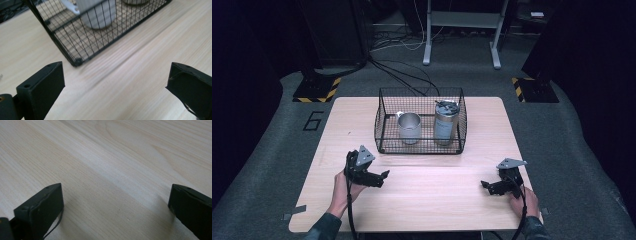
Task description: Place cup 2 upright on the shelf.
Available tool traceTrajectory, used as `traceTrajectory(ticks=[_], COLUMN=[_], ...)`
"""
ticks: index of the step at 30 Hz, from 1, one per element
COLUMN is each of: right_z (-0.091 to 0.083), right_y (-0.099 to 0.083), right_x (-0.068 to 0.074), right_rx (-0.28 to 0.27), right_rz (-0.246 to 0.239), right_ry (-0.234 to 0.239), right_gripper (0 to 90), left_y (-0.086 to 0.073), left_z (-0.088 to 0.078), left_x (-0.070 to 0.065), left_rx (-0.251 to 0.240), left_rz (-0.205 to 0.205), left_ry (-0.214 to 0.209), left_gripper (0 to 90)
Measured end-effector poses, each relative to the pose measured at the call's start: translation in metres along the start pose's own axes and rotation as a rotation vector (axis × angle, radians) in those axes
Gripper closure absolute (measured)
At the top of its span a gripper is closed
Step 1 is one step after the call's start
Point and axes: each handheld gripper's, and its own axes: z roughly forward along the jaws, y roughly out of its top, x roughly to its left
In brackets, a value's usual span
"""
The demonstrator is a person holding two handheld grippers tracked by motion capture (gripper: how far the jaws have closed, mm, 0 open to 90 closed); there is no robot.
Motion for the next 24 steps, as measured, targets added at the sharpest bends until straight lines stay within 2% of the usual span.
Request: traceTrajectory(ticks=[2,7,9,16,17,18,20,22,24], right_z=[0.000,0.000,0.001,0.000,0.000,0.000,0.000,0.000,0.000], right_y=[0.000,0.000,0.000,0.000,0.000,0.000,0.000,0.000,0.000], right_x=[0.001,0.000,0.000,0.000,0.001,0.001,0.001,0.000,0.000], right_rx=[-0.008,-0.002,-0.008,-0.006,-0.004,-0.001,-0.004,-0.007,-0.006], right_rz=[0.005,0.005,0.004,0.002,0.009,0.006,0.008,0.001,0.002], right_ry=[-0.003,-0.001,-0.003,-0.003,-0.002,0.000,-0.002,-0.003,-0.004], right_gripper=[0.0,0.0,0.0,0.0,0.0,0.0,0.0,0.0,0.0], left_y=[-0.013,-0.043,-0.054,-0.075,-0.077,-0.077,-0.078,-0.077,-0.077], left_z=[0.004,0.016,0.021,0.030,0.031,0.032,0.031,0.032,0.032], left_x=[0.000,0.005,0.008,0.019,0.020,0.022,0.023,0.024,0.024], left_rx=[0.011,0.051,0.065,0.068,0.062,0.079,0.066,0.091,0.097], left_rz=[0.003,-0.048,-0.082,-0.154,-0.179,-0.189,-0.189,-0.164,-0.162], left_ry=[0.009,0.015,0.016,0.010,0.011,0.006,0.012,0.022,0.019], left_gripper=[1.1,0.6,0.3,0.0,0.0,0.0,0.0,0.0,0.0])
